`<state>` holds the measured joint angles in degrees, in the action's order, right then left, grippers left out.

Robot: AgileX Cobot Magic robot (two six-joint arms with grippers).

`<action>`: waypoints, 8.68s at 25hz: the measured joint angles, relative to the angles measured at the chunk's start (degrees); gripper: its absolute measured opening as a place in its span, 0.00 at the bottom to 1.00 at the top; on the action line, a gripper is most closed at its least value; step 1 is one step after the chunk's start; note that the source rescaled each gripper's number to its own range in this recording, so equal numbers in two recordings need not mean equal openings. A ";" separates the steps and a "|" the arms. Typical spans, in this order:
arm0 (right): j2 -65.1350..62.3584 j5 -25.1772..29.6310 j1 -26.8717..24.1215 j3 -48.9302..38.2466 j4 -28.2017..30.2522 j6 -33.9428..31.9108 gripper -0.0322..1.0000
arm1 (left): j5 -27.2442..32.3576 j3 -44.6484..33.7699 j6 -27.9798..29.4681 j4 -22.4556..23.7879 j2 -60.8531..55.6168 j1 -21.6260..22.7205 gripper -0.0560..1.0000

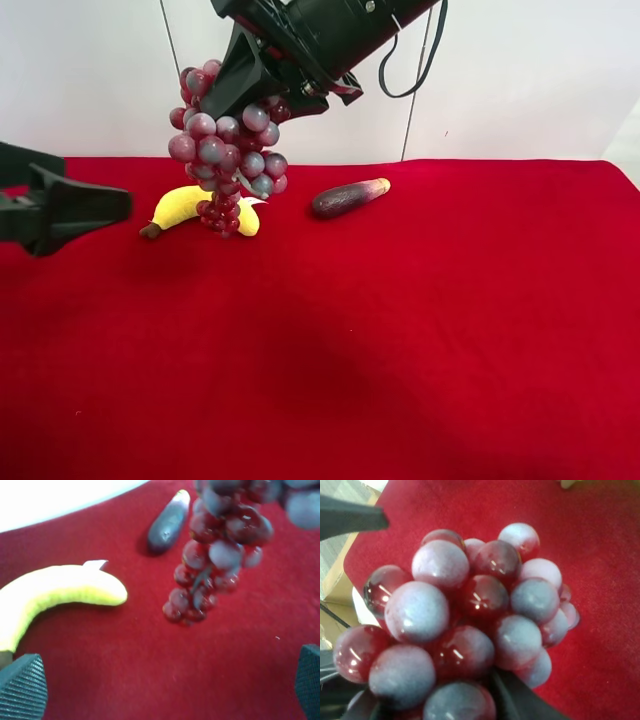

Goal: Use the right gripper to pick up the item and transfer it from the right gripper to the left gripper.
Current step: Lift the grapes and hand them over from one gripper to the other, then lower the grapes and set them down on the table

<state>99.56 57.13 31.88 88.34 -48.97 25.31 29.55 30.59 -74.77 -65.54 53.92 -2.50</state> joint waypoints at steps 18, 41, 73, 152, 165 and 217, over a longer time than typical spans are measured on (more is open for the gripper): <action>0.00 -0.60 0.00 0.06 0.00 0.00 0.06 | -39.38 7.91 -6.08 -6.67 17.87 -38.64 1.00; -0.05 -0.29 -0.37 0.18 1.01 2.29 0.06 | -44.02 13.16 -2.86 -7.69 25.17 -43.77 1.00; -2.80 3.51 -1.32 0.48 -2.91 11.40 0.05 | -50.07 13.33 -4.39 -14.30 25.06 -44.91 1.00; -1.50 -6.26 0.12 0.68 15.74 -4.06 0.03 | -40.53 15.97 -4.41 -22.20 23.94 -44.26 1.00; -1.38 -9.43 3.24 0.68 18.89 -5.64 0.03 | -43.15 16.46 -4.30 -22.37 23.47 -44.20 0.63; -10.82 -3.43 5.35 0.67 43.66 -14.82 0.91 | -41.79 17.40 -4.11 -22.44 23.70 -44.22 0.10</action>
<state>88.74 53.70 37.24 89.01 -5.30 10.49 -12.25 47.99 -78.88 -87.99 77.63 -46.72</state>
